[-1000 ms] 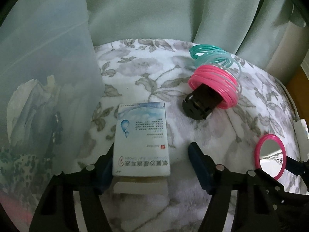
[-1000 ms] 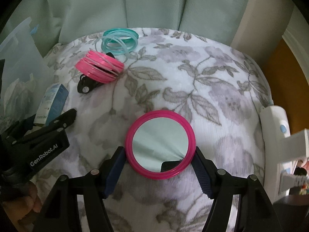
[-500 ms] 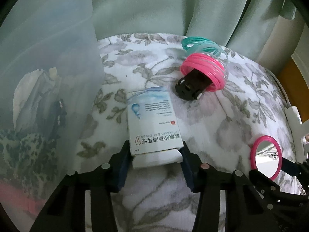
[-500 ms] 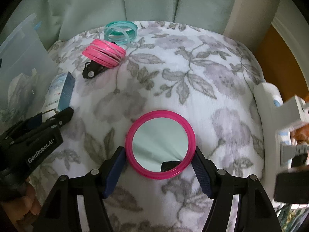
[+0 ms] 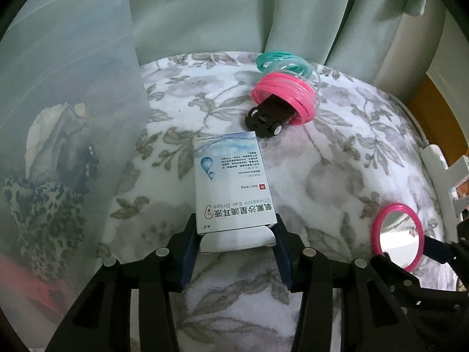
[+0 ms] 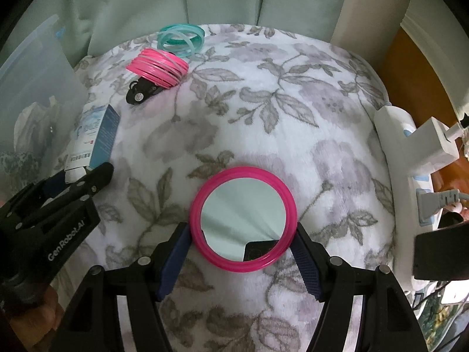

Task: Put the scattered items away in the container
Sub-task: 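Lift the ear drops box with the left tool while the right tool lifts the mirror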

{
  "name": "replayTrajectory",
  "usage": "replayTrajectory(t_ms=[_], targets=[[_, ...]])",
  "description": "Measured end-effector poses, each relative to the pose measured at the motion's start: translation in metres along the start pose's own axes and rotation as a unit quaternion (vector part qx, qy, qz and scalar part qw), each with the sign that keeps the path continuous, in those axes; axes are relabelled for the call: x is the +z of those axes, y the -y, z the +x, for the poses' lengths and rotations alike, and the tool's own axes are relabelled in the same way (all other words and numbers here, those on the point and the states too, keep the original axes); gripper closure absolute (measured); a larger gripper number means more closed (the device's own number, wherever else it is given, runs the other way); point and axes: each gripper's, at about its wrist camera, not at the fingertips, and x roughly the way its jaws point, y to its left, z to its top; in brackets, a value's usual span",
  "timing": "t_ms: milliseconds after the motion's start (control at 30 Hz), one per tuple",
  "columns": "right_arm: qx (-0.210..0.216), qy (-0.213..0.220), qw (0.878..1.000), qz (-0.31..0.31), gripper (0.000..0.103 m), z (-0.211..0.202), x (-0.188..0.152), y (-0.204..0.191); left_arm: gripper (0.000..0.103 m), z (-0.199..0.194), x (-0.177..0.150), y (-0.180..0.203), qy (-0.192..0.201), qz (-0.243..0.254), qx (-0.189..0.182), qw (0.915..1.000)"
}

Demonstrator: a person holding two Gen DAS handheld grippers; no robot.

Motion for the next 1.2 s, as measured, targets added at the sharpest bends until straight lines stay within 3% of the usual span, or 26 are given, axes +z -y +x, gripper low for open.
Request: replayTrajectory(t_ms=[267,367,400,467,533,633,733,800,900,1200], targets=[[-0.007,0.001,1.000,0.024,0.032,-0.010,-0.005,0.009,0.055,-0.013,0.002,0.005,0.015,0.008,-0.028,0.9995],[-0.007,0.001,0.999,0.037,0.064,-0.018,-0.005,0.013,0.055,-0.031,0.009,0.005,0.026,0.014,-0.038,0.9988],[-0.008,0.001,0.999,0.038,0.064,-0.020,-0.006,0.014,0.055,-0.034,0.015,0.001,0.029,0.017,-0.042,0.9986],[-0.012,0.000,0.999,0.038,0.064,-0.022,-0.006,0.016,0.055,-0.027,0.076,-0.045,0.033,0.022,-0.044,0.9983],[-0.009,0.002,0.999,0.039,0.064,-0.023,-0.008,0.017,0.055,-0.060,0.074,-0.073,0.037,0.020,-0.043,0.9982],[-0.002,0.017,0.999,0.030,0.064,-0.028,-0.007,0.014,0.055,-0.068,0.072,-0.090,0.037,0.014,-0.040,0.9984],[-0.014,0.033,0.999,0.024,0.052,-0.031,-0.003,0.012,0.055,-0.068,0.069,-0.095,0.032,0.010,-0.038,0.9987],[-0.021,0.041,0.998,0.032,0.034,-0.032,0.001,0.016,0.055,-0.066,0.070,-0.095,0.031,0.011,-0.037,0.9988],[-0.026,0.044,0.998,0.046,0.023,-0.026,0.006,0.025,0.055,-0.061,0.072,-0.094,0.026,0.011,-0.037,0.9989],[-0.023,0.026,0.997,0.063,0.016,0.003,0.017,0.037,0.055,-0.046,0.078,-0.095,0.019,0.012,-0.044,0.9988]])
